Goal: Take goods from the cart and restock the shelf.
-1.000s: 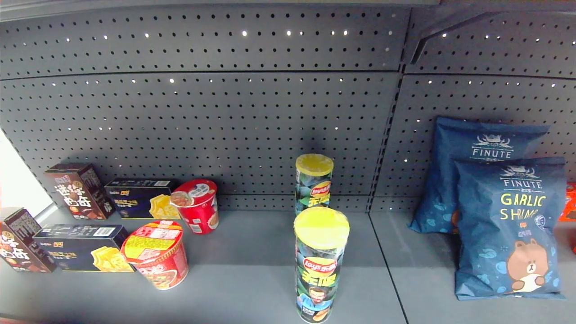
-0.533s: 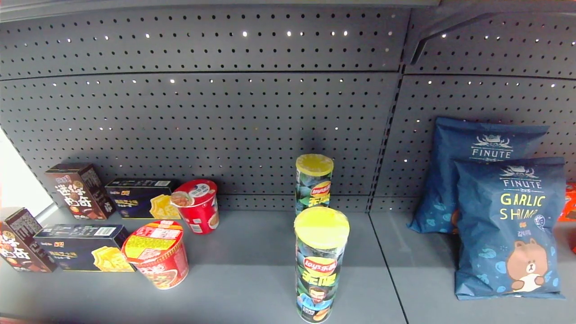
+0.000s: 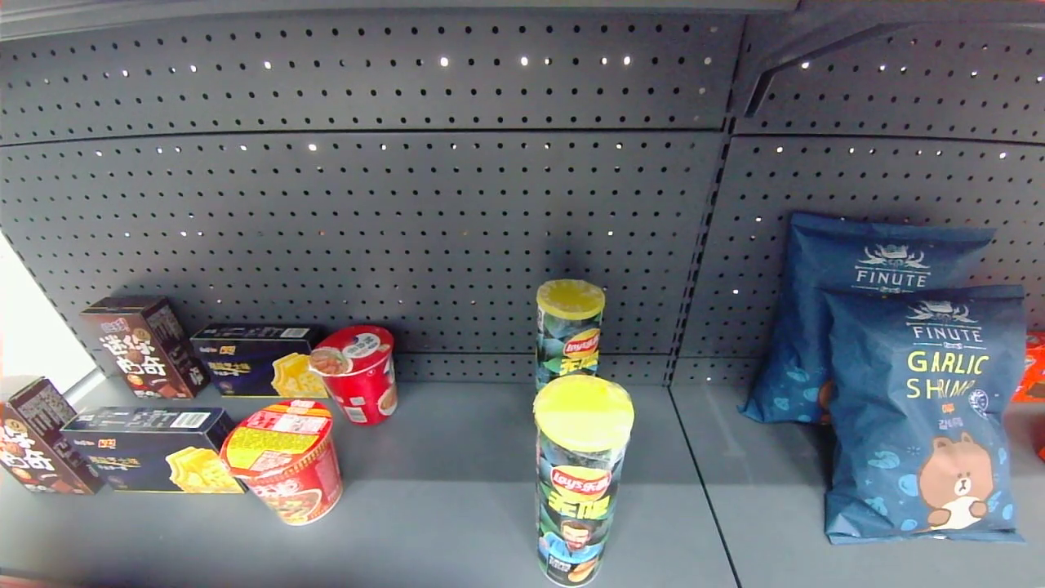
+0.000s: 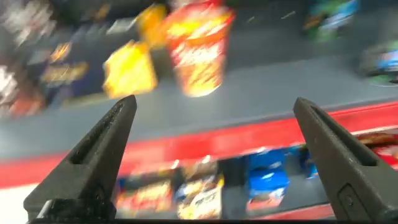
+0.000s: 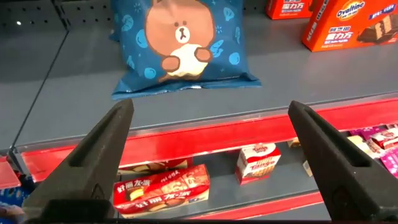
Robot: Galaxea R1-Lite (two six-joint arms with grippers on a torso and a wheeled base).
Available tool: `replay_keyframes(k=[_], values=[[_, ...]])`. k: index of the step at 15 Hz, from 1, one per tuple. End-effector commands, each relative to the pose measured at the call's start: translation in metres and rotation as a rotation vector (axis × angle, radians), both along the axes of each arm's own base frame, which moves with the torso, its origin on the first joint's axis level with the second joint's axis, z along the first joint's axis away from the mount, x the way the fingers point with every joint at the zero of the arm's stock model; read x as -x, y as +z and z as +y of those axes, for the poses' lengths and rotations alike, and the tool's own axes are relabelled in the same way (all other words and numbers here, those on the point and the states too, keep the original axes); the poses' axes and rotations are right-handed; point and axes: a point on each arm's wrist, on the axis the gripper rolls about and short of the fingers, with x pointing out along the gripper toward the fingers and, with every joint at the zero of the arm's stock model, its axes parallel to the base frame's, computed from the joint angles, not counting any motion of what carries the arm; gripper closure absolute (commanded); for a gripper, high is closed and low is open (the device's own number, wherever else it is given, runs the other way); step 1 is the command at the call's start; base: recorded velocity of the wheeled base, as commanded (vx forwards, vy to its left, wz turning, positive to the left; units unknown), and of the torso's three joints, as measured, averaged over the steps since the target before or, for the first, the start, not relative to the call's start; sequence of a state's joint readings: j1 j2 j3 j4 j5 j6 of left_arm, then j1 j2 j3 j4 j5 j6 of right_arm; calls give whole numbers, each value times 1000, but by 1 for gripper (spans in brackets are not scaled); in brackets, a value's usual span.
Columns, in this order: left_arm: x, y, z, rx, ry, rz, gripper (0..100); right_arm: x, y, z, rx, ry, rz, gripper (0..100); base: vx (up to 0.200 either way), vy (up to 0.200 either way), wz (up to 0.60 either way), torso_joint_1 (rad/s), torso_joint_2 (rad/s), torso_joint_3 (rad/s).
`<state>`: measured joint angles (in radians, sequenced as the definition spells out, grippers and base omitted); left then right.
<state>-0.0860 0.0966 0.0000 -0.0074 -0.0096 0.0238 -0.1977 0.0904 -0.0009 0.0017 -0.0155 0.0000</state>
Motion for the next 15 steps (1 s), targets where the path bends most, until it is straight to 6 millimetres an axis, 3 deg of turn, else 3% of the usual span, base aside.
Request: replay_keyframes(k=[1,3,5,15], values=[[0,0,0,15,20,13,0,-1,0,0,-1,0,7,0,0,0,0,0,0,0],[0,-1,0,18,-4,17,0,-1,0,0,-1,0,7,0,0,0,0,0,0,0],[0,-1,-3,-52,-146,7,0,-1,0,0,-2,6,7,0,0,0,0,0,0,0],[0,-1,-3,-22,-126,12,0,-1,0,0,-2,5,7,0,0,0,0,0,0,0]])
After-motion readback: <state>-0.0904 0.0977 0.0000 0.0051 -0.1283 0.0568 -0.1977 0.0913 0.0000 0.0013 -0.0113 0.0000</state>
